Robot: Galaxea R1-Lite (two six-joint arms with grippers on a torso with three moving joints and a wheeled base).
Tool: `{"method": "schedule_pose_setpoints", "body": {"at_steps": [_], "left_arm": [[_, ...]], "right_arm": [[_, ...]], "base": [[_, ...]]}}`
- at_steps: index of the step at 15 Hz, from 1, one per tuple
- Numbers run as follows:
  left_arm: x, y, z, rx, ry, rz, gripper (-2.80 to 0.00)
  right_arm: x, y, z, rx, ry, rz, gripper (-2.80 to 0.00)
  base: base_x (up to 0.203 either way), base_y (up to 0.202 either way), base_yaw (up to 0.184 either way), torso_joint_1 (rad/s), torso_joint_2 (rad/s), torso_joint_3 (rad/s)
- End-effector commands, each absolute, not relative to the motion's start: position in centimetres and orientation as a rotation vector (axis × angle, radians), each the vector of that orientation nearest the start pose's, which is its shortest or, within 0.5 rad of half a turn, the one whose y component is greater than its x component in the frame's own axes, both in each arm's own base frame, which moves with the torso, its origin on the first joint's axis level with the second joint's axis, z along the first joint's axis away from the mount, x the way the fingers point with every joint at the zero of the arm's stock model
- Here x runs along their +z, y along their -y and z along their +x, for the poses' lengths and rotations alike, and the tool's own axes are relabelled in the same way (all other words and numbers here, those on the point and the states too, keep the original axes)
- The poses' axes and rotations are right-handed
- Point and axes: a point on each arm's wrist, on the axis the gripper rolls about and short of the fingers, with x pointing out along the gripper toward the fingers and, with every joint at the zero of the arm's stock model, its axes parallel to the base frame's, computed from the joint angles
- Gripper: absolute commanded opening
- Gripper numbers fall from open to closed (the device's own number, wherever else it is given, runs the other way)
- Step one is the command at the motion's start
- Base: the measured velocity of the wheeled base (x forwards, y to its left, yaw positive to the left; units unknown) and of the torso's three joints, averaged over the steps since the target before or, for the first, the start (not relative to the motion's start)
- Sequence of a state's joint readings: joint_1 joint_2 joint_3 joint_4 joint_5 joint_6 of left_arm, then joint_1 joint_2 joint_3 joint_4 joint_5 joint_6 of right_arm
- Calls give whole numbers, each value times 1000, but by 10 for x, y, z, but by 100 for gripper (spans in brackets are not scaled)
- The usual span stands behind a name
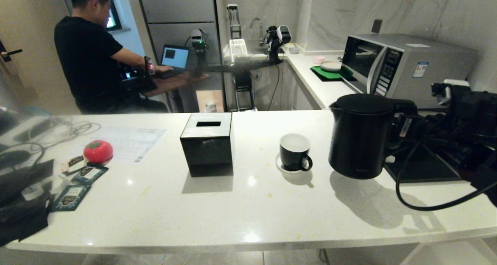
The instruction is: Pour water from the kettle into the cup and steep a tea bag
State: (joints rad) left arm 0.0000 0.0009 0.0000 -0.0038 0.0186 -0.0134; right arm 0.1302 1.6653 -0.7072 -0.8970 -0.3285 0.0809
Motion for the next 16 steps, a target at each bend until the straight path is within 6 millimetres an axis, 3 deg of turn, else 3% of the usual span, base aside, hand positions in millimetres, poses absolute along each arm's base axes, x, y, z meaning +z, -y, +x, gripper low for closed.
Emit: {"method": "schedule_pose_setpoints", "body": {"at_steps": [1,16], "left_arm": [[76,0,-23,19,3,-14,-280],[76,0,-23,18,3,-14,-280]], "right_arm": [[193,-31,291,-203,-47,68,-280],[183,-32,297,-204,-79,54,-280]], "base": [[0,0,0,0,0,0],[0,0,0,0,0,0]]}}
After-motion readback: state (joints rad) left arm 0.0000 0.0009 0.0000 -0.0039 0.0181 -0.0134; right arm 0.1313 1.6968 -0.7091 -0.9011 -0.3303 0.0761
